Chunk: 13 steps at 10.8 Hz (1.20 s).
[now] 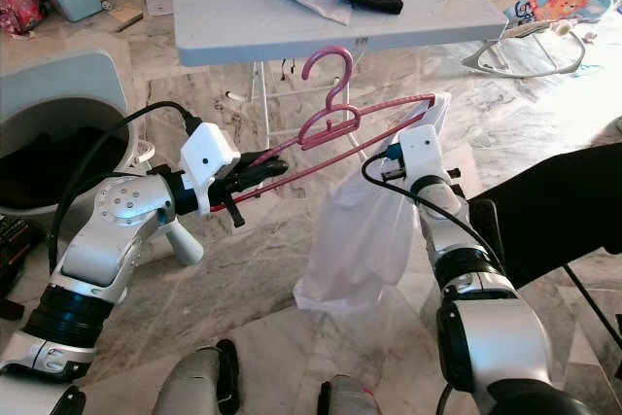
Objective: Hang hanger
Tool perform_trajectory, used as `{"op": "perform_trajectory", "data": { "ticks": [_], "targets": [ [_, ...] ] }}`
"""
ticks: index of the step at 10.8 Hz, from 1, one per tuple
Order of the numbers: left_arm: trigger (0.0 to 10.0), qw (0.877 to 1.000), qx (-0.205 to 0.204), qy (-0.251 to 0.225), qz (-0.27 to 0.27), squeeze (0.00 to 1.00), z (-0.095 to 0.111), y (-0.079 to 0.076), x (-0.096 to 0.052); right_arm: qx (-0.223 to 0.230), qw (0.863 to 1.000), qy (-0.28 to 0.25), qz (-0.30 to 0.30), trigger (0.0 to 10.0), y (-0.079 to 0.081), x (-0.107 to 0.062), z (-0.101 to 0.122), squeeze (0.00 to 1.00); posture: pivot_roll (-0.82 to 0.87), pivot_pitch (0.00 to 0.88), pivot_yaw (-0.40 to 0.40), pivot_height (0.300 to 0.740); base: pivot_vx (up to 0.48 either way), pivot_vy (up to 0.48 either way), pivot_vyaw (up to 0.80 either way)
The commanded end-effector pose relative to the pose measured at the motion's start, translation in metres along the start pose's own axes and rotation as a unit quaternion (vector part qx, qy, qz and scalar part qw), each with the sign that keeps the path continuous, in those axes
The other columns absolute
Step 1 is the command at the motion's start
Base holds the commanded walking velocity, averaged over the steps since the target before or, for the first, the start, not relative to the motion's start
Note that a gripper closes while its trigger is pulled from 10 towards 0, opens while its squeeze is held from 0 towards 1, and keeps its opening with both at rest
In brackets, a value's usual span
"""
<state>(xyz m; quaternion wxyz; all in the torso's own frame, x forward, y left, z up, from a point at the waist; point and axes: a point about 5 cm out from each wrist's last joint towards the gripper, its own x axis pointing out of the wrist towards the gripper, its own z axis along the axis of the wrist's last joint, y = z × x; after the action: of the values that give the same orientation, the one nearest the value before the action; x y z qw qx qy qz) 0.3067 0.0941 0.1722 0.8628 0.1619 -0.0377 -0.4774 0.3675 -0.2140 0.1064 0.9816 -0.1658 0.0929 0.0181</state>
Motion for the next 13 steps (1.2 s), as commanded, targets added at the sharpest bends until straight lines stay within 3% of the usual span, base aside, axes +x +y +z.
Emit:
{"op": "perform_trajectory", "data": {
  "ticks": [1, 7, 9, 12, 13],
  "targets": [
    [0.0, 0.998, 0.023, -0.055, -0.006, 0.0, 0.025, 0.003, 0.004, 0.013, 1.0, 0.006, 0.0, 0.0, 0.0, -0.001, -0.003, 0.0, -0.04, 0.101, -0.057, 0.74, 0.0, 0.0, 0.0],
    [0.0, 0.998, 0.024, -0.053, -0.002, 0.0, 0.024, 0.005, 0.003, 0.035, 0.999, -0.008, -0.014, 0.0, -0.006, 0.0, 0.001, 0.0, -0.04, 0.095, -0.059, 0.74, 0.0, 0.0, 0.0],
    [0.0, 0.999, 0.021, -0.029, 0.02, 0.0, 0.008, 0.007, -0.005, 0.057, 0.993, -0.075, -0.068, 0.0, -0.025, -0.001, 0.02, 0.0, -0.04, 0.088, -0.058, 0.74, 0.0, 0.0, 0.0],
    [0.0, 0.999, 0.012, -0.014, 0.031, 0.0, -0.002, 0.004, -0.015, 0.056, 0.985, -0.111, -0.121, 0.0, -0.044, -0.004, 0.032, 0.0, -0.04, 0.086, -0.058, 0.74, 0.0, 0.0, 0.0],
    [0.0, 1.0, -0.008, -0.011, 0.028, 0.0, -0.007, -0.003, -0.022, 0.047, 0.979, -0.122, -0.156, 0.0, -0.053, -0.005, 0.038, 0.0, -0.04, 0.086, -0.058, 0.74, 0.0, 0.0, 0.0]
  ]
}}
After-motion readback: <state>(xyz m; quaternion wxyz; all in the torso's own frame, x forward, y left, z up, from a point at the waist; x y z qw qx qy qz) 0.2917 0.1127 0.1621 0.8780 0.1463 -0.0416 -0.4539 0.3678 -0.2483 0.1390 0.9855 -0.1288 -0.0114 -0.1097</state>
